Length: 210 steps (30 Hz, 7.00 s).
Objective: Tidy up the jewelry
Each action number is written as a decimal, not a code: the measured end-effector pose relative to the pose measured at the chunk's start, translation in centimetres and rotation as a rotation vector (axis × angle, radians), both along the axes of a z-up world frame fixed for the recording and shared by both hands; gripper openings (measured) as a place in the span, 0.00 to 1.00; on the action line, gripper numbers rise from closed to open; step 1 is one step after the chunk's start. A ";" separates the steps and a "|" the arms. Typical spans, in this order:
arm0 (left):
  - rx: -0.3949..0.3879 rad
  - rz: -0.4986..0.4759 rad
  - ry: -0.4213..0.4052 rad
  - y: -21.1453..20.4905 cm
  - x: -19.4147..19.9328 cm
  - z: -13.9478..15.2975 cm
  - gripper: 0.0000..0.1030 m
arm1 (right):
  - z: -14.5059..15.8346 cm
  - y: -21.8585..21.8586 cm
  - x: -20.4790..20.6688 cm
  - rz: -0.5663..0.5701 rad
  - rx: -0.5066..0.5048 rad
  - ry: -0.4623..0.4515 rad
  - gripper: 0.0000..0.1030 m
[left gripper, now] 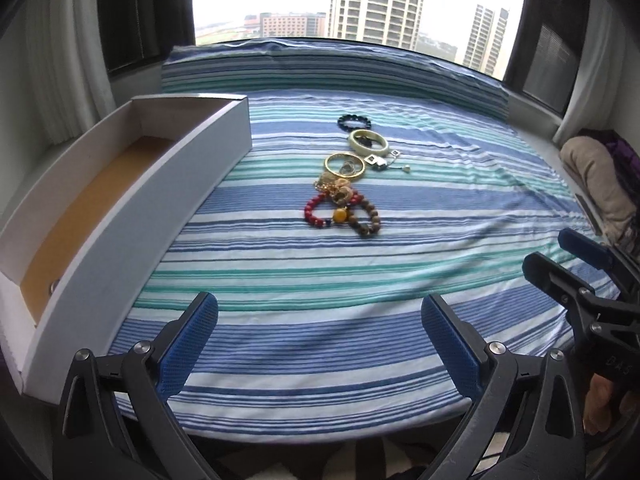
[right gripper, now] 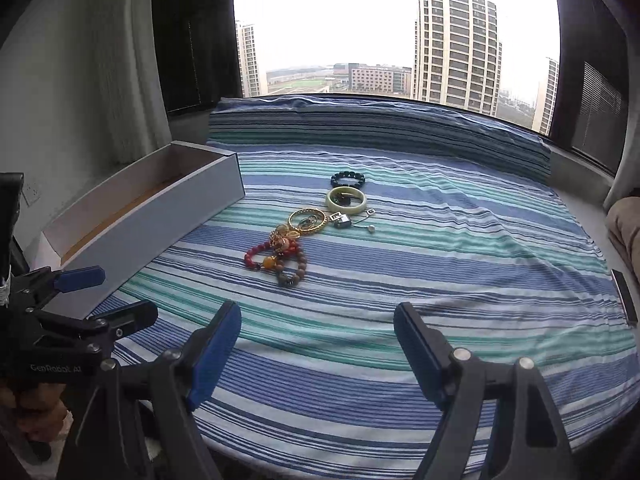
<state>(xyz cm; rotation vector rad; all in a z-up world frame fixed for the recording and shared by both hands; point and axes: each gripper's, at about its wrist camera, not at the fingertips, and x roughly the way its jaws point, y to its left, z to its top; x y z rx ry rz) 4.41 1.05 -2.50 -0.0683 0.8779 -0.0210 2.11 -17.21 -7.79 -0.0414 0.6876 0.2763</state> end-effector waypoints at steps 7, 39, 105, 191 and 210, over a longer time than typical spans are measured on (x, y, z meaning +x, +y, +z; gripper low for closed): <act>0.015 0.028 0.010 0.5 -0.3 -0.9 0.99 | -1.7 -2.1 -1.9 -0.071 -0.017 0.003 0.78; 0.027 -0.017 0.115 -1.7 2.6 -4.2 0.98 | -5.6 -2.2 -0.2 -0.034 0.027 0.141 0.78; -0.313 -0.094 0.143 4.8 17.3 5.3 0.20 | -7.0 -5.6 1.8 -0.102 0.097 0.173 0.78; -0.197 0.231 -0.151 22.1 5.7 16.2 0.19 | 11.8 21.3 13.5 0.467 0.169 0.050 0.17; -0.097 0.422 0.111 29.4 16.1 -1.3 0.41 | 1.7 34.8 22.6 0.576 0.019 0.252 0.19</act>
